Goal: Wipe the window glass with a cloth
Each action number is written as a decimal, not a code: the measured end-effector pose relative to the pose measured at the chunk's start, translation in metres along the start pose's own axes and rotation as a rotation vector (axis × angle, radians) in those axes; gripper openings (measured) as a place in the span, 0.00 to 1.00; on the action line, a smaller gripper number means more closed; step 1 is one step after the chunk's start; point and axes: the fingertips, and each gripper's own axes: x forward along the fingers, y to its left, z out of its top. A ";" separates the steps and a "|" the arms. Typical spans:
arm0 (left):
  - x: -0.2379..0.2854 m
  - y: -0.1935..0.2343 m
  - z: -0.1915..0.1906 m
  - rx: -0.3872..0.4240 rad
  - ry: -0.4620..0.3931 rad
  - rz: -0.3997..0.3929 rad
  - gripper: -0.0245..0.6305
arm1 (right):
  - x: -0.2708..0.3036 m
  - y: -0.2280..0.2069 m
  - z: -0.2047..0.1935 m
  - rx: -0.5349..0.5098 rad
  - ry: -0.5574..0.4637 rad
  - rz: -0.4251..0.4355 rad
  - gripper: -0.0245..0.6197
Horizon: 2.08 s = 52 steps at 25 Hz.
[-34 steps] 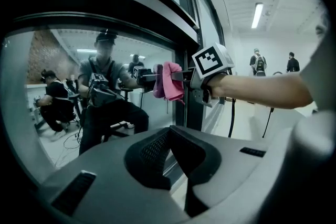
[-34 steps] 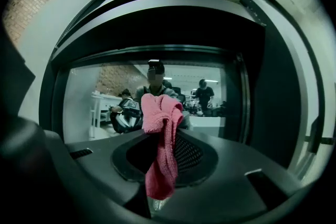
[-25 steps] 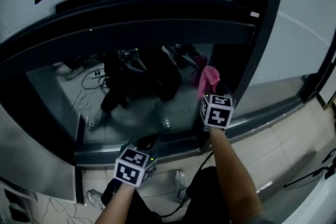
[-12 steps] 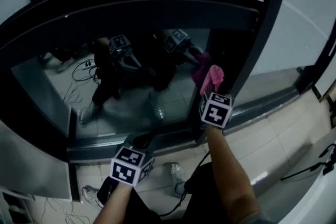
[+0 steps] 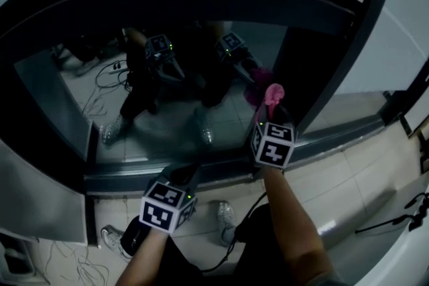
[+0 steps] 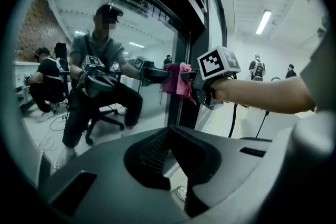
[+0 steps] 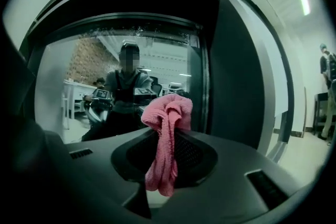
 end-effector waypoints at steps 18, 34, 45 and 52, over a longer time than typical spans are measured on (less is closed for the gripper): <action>-0.078 0.069 -0.012 -0.072 -0.043 0.164 0.04 | -0.021 0.144 0.013 0.031 -0.007 0.218 0.14; -0.174 0.132 -0.039 -0.148 -0.069 0.346 0.04 | -0.054 0.294 0.036 0.047 -0.027 0.438 0.14; -0.256 0.179 -0.076 -0.217 -0.068 0.489 0.04 | -0.080 0.424 0.045 0.015 -0.027 0.622 0.14; -0.306 0.201 -0.105 -0.259 -0.052 0.576 0.04 | -0.093 0.498 0.050 -0.009 -0.032 0.715 0.14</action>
